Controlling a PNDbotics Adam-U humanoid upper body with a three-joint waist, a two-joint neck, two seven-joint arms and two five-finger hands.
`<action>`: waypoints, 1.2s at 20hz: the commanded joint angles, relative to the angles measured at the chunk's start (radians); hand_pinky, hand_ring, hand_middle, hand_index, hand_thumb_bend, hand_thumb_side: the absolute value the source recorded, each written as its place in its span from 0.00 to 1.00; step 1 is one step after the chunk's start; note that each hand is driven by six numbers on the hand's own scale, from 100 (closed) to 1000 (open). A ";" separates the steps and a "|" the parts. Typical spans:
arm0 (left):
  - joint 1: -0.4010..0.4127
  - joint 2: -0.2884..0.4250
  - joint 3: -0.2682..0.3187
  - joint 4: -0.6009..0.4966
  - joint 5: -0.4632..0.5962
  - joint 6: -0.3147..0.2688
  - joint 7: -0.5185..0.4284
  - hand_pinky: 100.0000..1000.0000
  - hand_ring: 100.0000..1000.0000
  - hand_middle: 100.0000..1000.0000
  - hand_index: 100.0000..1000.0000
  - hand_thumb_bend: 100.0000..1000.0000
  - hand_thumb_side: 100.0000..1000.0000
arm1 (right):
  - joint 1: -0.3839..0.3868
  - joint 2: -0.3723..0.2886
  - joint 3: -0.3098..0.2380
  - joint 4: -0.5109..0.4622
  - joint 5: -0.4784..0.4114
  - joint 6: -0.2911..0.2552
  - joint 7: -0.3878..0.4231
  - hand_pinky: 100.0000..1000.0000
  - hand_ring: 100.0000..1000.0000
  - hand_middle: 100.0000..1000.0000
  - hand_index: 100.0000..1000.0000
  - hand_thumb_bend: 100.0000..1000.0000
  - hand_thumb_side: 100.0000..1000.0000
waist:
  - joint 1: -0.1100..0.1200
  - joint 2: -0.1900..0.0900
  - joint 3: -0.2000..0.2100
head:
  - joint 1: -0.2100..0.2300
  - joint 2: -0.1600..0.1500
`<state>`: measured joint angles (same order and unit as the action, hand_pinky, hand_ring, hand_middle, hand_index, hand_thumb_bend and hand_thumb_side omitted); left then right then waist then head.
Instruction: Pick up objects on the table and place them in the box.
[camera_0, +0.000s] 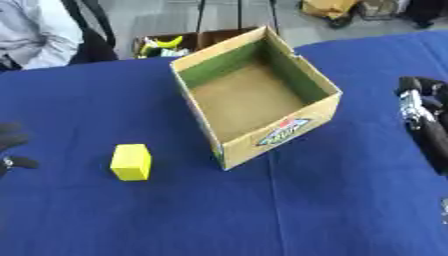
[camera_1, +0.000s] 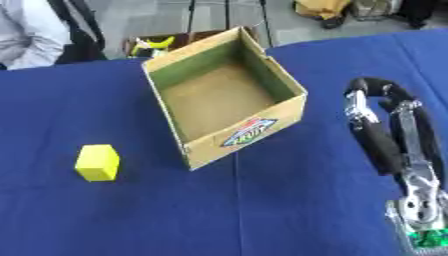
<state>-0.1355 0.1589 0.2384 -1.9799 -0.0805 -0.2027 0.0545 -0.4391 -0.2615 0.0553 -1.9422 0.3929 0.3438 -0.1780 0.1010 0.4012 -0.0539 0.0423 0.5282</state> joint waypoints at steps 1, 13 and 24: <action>0.000 0.017 0.012 -0.020 -0.006 -0.004 0.003 0.44 0.70 0.69 0.90 0.09 1.00 | -0.005 -0.022 -0.009 -0.014 0.001 0.000 -0.005 0.93 1.00 0.64 0.78 0.00 0.82 | -0.002 -0.014 0.002 | 0.001 0.030; 0.013 0.104 0.020 -0.020 -0.034 -0.025 0.014 0.46 0.71 0.70 0.90 0.13 1.00 | -0.005 -0.029 -0.010 -0.019 0.000 0.000 -0.007 0.93 1.00 0.64 0.78 0.00 0.82 | 0.009 -0.006 -0.001 | 0.006 0.071; 0.007 0.379 0.039 0.037 -0.216 -0.030 0.018 0.52 0.76 0.77 0.95 0.29 1.00 | -0.011 -0.049 -0.009 -0.026 -0.001 -0.002 -0.008 0.92 1.00 0.64 0.78 0.00 0.82 | 0.022 0.000 -0.012 | 0.009 0.027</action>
<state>-0.1238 0.4772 0.2636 -1.9446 -0.2703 -0.2341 0.0807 -0.4395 -0.2883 0.0498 -1.9453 0.3929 0.3425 -0.1838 0.1270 0.4184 -0.0677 0.0501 0.5715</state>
